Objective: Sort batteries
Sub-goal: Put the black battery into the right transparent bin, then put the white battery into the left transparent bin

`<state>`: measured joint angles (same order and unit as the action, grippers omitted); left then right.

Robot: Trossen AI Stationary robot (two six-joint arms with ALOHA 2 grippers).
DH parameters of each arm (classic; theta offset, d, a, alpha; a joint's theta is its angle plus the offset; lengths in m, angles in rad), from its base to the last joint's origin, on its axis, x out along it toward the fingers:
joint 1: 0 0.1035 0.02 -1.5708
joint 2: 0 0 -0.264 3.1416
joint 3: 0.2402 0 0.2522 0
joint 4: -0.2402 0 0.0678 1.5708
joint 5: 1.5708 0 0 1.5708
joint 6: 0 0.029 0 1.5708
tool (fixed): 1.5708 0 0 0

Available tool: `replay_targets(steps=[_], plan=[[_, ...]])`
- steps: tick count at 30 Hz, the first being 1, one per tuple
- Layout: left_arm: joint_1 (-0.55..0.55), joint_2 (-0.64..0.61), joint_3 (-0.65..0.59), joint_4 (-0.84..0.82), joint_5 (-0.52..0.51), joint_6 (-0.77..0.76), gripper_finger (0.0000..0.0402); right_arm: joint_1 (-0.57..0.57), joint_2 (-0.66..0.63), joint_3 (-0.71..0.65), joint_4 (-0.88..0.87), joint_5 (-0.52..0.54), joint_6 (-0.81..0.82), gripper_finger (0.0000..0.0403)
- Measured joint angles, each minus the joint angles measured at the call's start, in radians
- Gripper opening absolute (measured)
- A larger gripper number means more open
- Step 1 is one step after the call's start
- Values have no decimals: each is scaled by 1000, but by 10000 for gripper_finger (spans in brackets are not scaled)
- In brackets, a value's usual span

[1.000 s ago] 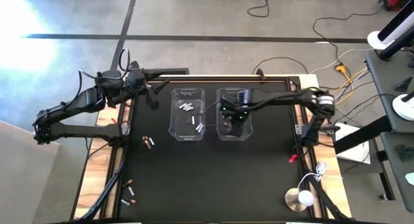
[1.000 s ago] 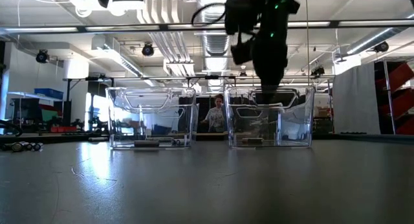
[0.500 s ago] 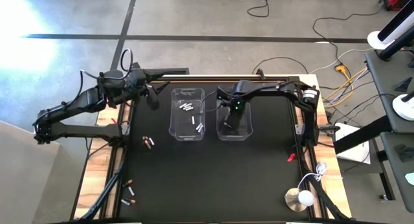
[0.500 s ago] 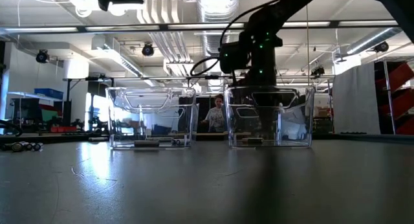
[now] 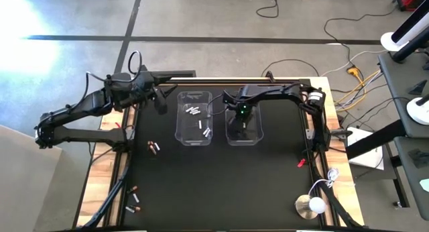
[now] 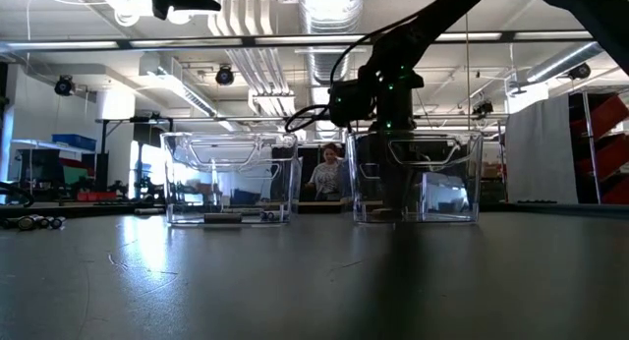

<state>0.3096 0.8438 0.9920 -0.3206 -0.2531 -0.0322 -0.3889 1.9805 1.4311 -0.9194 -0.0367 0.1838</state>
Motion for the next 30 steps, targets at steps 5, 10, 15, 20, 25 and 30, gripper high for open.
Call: replay_targets(steps=[5,10,15,20,25,30], plan=[[0,-5,0,-6,0,3,178,0,-2,0,9,1,36,42],[-1,-12,0,-19,0,3,178,4,-2,-1,12,10,73,85],[-4,-36,0,-42,1,-13,178,5,-29,-1,4,10,113,138],[-19,-76,0,-73,139,-16,178,23,-122,-1,3,63,154,178],[-96,-102,0,-82,310,-68,178,97,-277,-1,17,213,206,195],[-238,-79,0,-202,318,-158,178,216,-430,-1,39,355,299,192]])
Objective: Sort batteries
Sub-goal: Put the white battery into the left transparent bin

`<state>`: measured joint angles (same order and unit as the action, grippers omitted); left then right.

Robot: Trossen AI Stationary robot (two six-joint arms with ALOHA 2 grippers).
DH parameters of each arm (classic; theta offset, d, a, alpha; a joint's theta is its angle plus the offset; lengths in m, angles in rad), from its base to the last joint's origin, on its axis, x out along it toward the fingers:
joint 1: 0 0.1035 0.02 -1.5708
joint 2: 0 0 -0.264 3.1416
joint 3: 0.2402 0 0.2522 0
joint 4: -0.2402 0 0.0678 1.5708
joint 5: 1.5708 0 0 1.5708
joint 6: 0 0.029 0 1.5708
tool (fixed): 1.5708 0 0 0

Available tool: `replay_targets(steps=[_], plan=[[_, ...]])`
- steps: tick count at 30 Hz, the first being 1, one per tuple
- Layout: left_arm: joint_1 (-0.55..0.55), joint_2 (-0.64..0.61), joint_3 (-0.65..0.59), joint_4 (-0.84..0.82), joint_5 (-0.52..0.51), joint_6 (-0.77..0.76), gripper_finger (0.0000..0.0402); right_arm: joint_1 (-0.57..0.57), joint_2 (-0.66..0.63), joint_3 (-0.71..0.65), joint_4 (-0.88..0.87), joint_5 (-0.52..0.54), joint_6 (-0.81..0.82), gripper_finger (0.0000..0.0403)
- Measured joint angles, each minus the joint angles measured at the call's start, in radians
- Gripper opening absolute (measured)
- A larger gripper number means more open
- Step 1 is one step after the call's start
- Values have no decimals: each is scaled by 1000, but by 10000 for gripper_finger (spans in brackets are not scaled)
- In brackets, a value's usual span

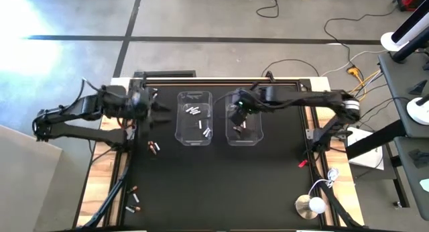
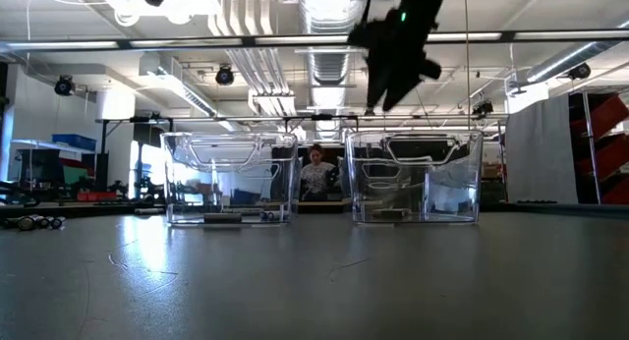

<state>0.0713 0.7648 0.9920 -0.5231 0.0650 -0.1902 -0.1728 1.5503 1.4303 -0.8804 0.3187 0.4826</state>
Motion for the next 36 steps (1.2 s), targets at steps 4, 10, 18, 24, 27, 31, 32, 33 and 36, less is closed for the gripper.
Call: replay_targets(steps=[4,10,18,24,27,31,32,33,36], plan=[[-124,41,0,-157,-67,-143,178,103,-91,0,20,95,60,187],[-307,126,0,-415,-165,-465,178,228,-152,0,34,203,76,197],[-524,258,0,-546,-203,-808,179,295,-155,0,33,205,79,239],[-557,374,-8,-620,-190,-982,201,411,-152,0,34,205,86,272],[-541,438,-21,-657,-179,-1012,224,487,-139,0,34,219,86,281],[-502,518,-50,-671,-177,-1012,255,586,-125,0,33,232,118,286],[-487,536,-58,-666,-172,-997,260,610,-123,0,33,232,139,285],[-468,554,-68,-664,-155,-967,263,633,-121,0,32,232,166,284],[-396,600,-95,-663,-117,-856,263,695,-120,0,17,246,248,278]])
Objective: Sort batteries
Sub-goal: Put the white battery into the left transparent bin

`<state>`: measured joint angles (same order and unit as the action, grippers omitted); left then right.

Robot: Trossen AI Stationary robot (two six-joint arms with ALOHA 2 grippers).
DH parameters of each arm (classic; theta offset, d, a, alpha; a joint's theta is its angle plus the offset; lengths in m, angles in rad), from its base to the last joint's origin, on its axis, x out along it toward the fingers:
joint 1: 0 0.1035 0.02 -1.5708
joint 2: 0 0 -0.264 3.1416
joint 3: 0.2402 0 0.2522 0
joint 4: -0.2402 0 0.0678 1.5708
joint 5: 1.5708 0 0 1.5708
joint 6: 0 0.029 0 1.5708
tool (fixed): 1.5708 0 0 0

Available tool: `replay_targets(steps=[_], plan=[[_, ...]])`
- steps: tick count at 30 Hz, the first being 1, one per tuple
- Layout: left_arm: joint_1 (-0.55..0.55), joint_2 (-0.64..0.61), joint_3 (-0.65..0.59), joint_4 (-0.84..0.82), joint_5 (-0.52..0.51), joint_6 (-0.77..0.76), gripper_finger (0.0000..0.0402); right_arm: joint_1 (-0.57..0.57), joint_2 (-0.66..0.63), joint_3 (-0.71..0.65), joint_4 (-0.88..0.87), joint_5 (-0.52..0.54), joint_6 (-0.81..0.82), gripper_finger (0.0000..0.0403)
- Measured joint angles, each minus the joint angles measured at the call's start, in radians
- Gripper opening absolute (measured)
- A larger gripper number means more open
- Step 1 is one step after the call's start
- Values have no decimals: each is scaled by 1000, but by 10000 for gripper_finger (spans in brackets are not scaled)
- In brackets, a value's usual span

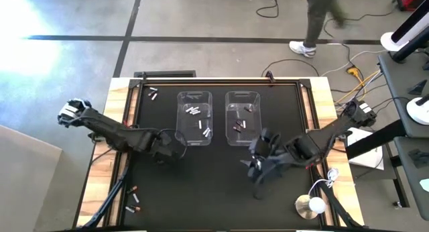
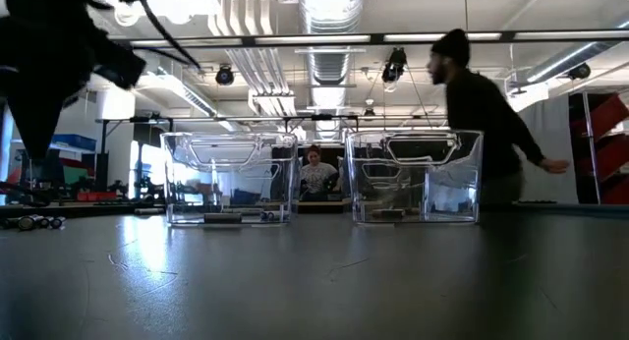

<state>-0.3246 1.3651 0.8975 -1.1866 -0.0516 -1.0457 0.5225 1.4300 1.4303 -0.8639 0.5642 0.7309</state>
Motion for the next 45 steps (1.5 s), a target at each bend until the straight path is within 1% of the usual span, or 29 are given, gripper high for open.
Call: replay_targets(steps=[6,11,18,22,24,27,32,39,45], plan=[[155,35,-73,31,9,178,253,73,0,-2,-35,89,122,276],[212,-4,-158,124,10,289,252,76,0,-4,-45,102,194,284],[229,-67,-259,241,8,316,252,73,0,-8,-44,144,249,282],[229,-85,-312,304,6,316,252,61,0,-9,-44,147,281,279],[229,-91,-329,317,-13,309,252,52,0,-9,-44,146,297,280],[229,-94,-342,318,-45,306,252,40,0,-9,-43,146,324,283],[229,-124,-342,330,-41,329,251,19,0,-9,-43,146,352,286],[230,-168,-337,332,-54,354,251,0,0,-9,-38,146,372,276],[230,-173,-360,340,-62,357,251,-18,0,-9,-36,144,371,276]])
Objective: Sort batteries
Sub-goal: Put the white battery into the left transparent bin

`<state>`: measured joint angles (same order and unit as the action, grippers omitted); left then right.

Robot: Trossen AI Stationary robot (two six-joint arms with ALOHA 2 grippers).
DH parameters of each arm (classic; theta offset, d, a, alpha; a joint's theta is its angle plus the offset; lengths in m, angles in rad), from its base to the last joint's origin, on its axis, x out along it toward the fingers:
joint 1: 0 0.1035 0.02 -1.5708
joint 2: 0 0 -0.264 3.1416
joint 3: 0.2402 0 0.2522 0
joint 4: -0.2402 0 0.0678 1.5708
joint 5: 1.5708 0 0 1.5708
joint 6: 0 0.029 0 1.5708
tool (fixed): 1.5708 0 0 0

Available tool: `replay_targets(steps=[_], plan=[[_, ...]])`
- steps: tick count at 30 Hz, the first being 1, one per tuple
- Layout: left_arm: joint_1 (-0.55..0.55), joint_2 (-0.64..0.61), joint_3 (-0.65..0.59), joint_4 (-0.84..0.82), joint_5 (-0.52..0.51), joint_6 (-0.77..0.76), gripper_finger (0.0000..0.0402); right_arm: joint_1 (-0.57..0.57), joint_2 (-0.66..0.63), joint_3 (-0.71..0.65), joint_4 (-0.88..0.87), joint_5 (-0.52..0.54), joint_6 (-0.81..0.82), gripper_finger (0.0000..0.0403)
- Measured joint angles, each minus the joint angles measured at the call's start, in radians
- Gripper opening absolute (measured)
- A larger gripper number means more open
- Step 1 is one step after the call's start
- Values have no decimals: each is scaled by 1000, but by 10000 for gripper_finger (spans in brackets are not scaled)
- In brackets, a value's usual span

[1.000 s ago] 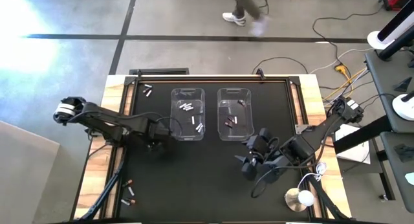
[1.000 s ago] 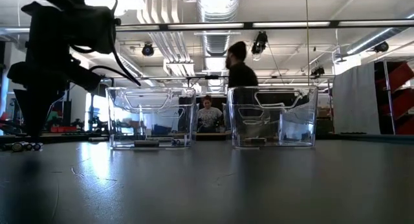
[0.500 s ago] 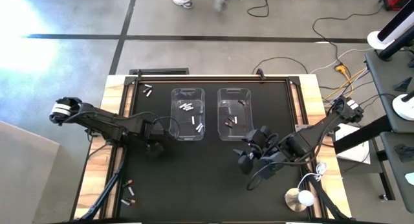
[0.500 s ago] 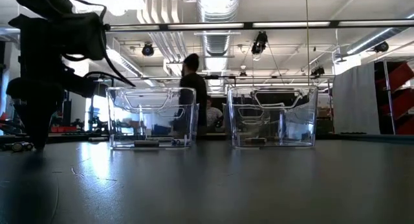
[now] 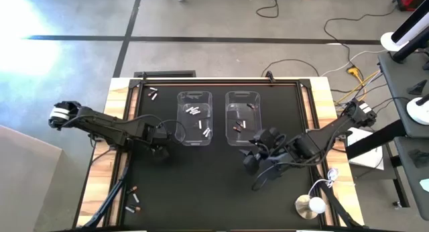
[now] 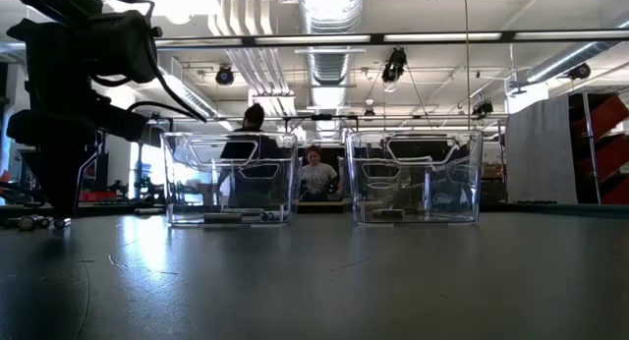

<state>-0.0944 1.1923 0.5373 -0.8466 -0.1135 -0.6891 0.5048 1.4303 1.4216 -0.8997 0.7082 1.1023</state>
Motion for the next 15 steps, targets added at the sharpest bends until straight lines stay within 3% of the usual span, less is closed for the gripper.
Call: replay_targets(steps=[15], plan=[[2,3,-61,119,70,-1,246,-15,0,0,0,0,-2,273]])
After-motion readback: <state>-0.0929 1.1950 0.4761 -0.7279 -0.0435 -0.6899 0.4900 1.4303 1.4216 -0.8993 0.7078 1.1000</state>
